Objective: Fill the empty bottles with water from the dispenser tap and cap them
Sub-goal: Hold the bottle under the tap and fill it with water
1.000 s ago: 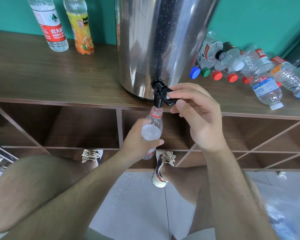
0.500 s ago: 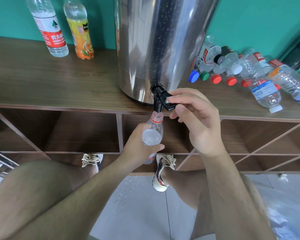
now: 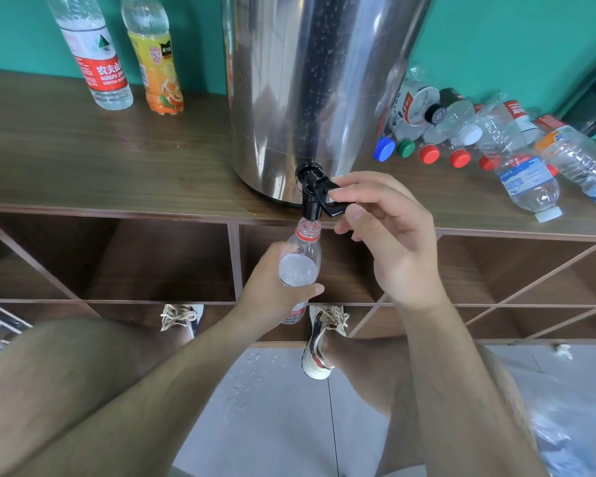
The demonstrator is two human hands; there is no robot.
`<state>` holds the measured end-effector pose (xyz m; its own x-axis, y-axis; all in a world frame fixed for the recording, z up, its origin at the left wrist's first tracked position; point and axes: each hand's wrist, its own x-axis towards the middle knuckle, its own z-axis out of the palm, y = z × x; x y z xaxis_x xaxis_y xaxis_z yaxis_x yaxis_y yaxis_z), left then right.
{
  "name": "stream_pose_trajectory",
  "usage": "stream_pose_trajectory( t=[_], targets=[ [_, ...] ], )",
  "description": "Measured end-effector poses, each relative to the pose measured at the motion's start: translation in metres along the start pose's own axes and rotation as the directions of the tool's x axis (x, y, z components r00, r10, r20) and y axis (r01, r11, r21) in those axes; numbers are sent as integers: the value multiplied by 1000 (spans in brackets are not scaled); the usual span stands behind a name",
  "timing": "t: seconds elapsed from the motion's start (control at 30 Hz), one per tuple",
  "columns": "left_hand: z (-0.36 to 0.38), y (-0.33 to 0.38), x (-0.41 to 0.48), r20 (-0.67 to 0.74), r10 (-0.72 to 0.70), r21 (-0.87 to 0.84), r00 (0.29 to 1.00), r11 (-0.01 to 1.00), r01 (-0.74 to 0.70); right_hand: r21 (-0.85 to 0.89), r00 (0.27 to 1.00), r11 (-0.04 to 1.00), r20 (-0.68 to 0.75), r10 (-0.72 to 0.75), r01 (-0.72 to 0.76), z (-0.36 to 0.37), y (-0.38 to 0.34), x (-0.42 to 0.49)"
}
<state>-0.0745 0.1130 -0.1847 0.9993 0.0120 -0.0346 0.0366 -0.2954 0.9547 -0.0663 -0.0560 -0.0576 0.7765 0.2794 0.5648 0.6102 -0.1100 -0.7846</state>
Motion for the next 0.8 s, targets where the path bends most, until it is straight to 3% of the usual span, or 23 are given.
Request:
stream_pose_trajectory(
  t=[0.8],
  targets=[
    [-2, 1, 0, -5, -2, 56, 1000, 998, 3, -21, 999, 998, -2, -53, 53, 0, 1, -1]
  ],
)
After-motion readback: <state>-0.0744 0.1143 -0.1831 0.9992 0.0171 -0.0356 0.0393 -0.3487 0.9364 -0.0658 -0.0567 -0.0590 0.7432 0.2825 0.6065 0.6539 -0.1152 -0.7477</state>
